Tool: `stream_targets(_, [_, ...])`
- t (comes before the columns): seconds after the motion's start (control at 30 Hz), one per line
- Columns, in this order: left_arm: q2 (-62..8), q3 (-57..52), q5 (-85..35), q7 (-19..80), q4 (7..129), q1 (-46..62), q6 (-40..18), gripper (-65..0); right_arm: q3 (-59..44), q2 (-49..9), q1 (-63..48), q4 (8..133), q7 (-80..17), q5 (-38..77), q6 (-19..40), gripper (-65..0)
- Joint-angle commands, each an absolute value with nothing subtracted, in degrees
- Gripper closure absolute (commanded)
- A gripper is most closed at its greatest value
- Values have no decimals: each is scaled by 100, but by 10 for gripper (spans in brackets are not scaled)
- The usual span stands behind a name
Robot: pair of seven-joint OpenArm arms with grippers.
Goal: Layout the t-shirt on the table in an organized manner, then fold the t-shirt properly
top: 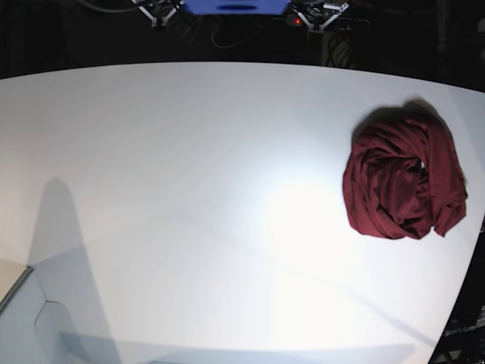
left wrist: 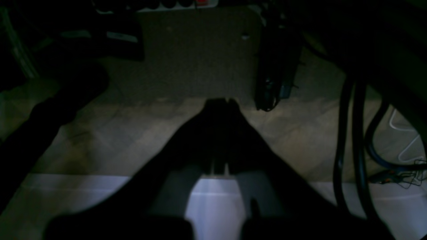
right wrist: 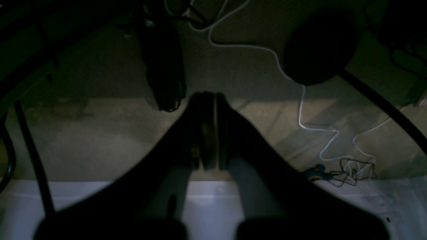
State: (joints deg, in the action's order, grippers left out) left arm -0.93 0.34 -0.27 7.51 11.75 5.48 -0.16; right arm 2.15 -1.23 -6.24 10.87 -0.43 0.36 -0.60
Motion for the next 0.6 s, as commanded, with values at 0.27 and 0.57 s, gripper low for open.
stream_targets(0.27, [-92, 40, -22, 769, 1191, 532, 13, 0, 207, -127, -681, 1385, -57, 13, 31, 0])
stream_targets(0.57, [-207, 13, -40, 752, 1200, 532, -4, 0, 207, -145, -699, 1411, -57, 13, 31, 0])
